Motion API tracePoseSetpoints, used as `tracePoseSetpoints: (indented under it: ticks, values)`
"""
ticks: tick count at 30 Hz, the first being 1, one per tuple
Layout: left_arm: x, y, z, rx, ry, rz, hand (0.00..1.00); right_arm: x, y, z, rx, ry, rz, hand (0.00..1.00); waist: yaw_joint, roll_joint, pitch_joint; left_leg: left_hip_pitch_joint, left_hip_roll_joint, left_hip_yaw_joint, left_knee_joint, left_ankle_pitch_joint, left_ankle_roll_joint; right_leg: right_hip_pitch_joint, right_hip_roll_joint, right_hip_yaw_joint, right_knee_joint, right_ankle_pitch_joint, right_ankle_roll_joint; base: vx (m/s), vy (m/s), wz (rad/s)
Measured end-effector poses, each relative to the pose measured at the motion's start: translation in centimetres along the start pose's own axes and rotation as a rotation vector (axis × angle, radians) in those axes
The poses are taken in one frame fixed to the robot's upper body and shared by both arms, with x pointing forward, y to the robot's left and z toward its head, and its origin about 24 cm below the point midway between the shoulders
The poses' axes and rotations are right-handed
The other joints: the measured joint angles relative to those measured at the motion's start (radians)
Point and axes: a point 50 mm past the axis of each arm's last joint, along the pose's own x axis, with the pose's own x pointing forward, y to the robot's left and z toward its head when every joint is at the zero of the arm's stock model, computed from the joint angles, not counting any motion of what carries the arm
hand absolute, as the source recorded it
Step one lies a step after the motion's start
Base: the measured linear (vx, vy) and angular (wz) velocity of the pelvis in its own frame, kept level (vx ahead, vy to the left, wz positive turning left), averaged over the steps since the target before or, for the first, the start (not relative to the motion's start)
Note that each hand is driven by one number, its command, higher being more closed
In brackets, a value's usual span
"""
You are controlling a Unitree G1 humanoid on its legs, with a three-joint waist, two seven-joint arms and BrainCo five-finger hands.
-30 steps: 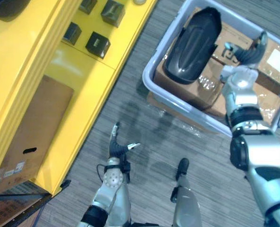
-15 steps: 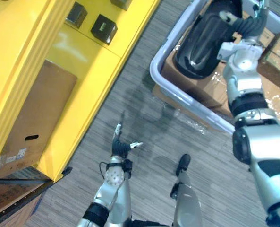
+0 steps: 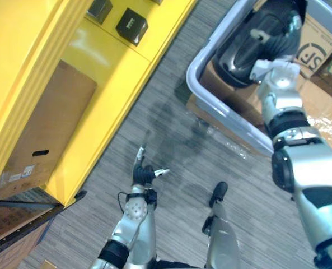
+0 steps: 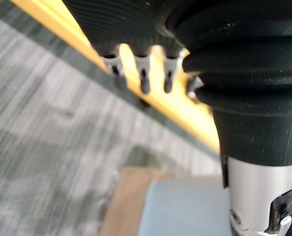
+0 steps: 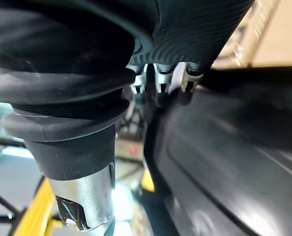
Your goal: Walk over and take plastic housings, then place them on the shelf
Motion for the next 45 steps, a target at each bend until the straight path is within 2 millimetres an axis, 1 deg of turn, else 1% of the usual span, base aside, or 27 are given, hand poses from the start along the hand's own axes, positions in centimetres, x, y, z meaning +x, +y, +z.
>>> tracePoseSetpoints:
  ticks: [4, 7, 11, 14, 17, 22, 26, 29, 31, 32, 35, 38, 42, 45]
  values:
    - [-0.1, -0.3, 0.0, 0.001, -0.001, -0.013, 0.0, 0.0, -0.1, -0.4, -0.011, 0.018, -0.012, 0.0, 0.005, 0.0, 0.0, -0.013, -0.002, -0.007, 0.002, 0.003, -0.004, -0.015, 0.0, 0.0, 0.0, 0.0, -0.001, -0.1, 0.019, -0.03]
    - [0.0, -0.3, 0.0, 0.002, -0.002, -0.01, 0.0, -0.1, -0.3, -0.6, -0.028, 0.015, -0.035, 0.0, 0.008, 0.0, 0.0, -0.024, -0.004, -0.013, 0.01, 0.004, -0.007, -0.019, 0.001, -0.002, 0.0, -0.011, -0.015, -0.08, 0.009, 0.0]
    - [0.0, -0.2, 0.1, 0.002, -0.002, -0.007, 0.0, -0.3, -0.8, -1.0, -0.027, 0.01, -0.072, 0.0, 0.01, 0.0, 0.0, -0.037, -0.004, -0.018, 0.016, 0.007, -0.01, -0.029, 0.003, -0.003, 0.001, -0.012, -0.015, -0.08, 0.017, -0.01]
    - [0.1, -0.1, 0.1, 0.003, -0.003, -0.003, 0.0, -0.2, -1.0, -0.7, -0.017, -0.003, -0.093, 0.0, 0.011, 0.0, 0.0, -0.045, -0.004, -0.017, 0.016, 0.012, -0.013, -0.04, 0.003, 0.0, 0.001, -0.012, -0.015, -0.05, 0.015, -0.03]
    - [0.1, -0.2, 0.1, 0.002, -0.003, 0.0, 0.0, -0.3, -1.0, -0.6, -0.021, -0.02, -0.092, 0.0, 0.006, 0.0, 0.0, -0.044, -0.003, -0.017, 0.017, 0.012, -0.013, -0.04, 0.004, 0.003, 0.001, -0.011, -0.015, -0.04, 0.019, -0.02]
    - [0.2, 0.3, 0.1, 0.001, -0.002, 0.022, 0.0, -0.3, -1.0, -0.5, -0.065, -0.031, -0.09, 0.0, -0.004, 0.0, 0.0, -0.044, -0.003, -0.018, 0.02, 0.012, -0.012, -0.039, 0.004, 0.005, 0.002, -0.011, -0.015, 0.0, 0.0, 0.0]
    - [0.3, 0.6, 0.0, 0.001, -0.001, 0.035, 0.0, -0.2, -1.2, 0.0, -0.081, -0.057, -0.093, 0.0, -0.005, 0.0, 0.0, -0.045, -0.003, -0.019, 0.022, 0.012, -0.012, -0.039, 0.004, 0.005, 0.002, -0.011, -0.016, -0.01, 0.005, 0.0]
    - [0.3, 0.6, 0.0, 0.0, 0.0, 0.034, 0.0, 0.0, -1.3, 1.4, -0.088, -0.119, -0.089, 0.0, -0.006, 0.0, 0.0, -0.053, -0.003, -0.022, 0.031, 0.012, -0.012, -0.04, 0.004, 0.005, 0.002, -0.011, -0.016, -0.04, 0.023, 0.02]
    - [0.2, 0.6, 0.0, 0.0, 0.0, 0.033, 0.0, 0.1, -1.5, 3.3, -0.091, -0.202, -0.083, 0.0, -0.006, 0.0, 0.0, -0.064, -0.003, -0.023, 0.035, 0.011, -0.012, -0.05, 0.004, 0.004, 0.005, -0.011, -0.016, -0.04, 0.025, 0.0]
    - [0.2, 0.6, -0.1, 0.001, 0.002, 0.033, 0.0, 0.0, -1.5, 3.7, -0.092, -0.222, -0.079, 0.0, -0.006, -0.001, 0.0, -0.064, -0.003, -0.023, 0.037, 0.011, -0.012, -0.051, 0.004, 0.005, 0.005, -0.011, -0.015, -0.04, 0.022, -0.02]
    - [0.0, 0.6, -0.2, 0.002, 0.01, 0.026, 0.0, -0.3, -1.4, 6.3, -0.083, -0.354, -0.058, 0.0, -0.009, -0.001, 0.0, -0.065, -0.003, -0.024, 0.04, 0.011, -0.012, -0.051, 0.004, 0.005, 0.005, -0.011, -0.015, -0.04, 0.02, -0.01]
    - [0.0, 0.6, -0.2, 0.001, 0.009, 0.025, 0.0, -0.6, -1.4, 8.0, -0.08, -0.436, -0.054, 0.0, -0.012, -0.001, 0.0, -0.068, -0.003, -0.024, 0.044, 0.011, -0.012, -0.051, 0.004, 0.005, 0.005, -0.011, -0.015, -0.04, 0.02, 0.0]
    - [0.0, 0.6, -0.2, 0.002, 0.009, 0.025, 0.0, -1.0, -0.9, 8.8, -0.101, -0.487, -0.052, 0.0, -0.019, -0.001, -0.001, -0.074, -0.003, -0.027, 0.047, 0.011, -0.012, -0.053, 0.005, 0.004, 0.005, -0.011, -0.015, -0.04, 0.022, 0.02]
    - [0.0, 0.6, -0.2, 0.001, 0.009, 0.027, 0.0, -1.1, -1.2, 8.9, -0.141, -0.516, -0.109, 0.0, -0.026, -0.003, -0.002, -0.074, -0.003, -0.027, 0.047, 0.012, -0.012, -0.053, 0.005, 0.004, 0.005, -0.01, -0.015, 0.0, 0.0, 0.0]
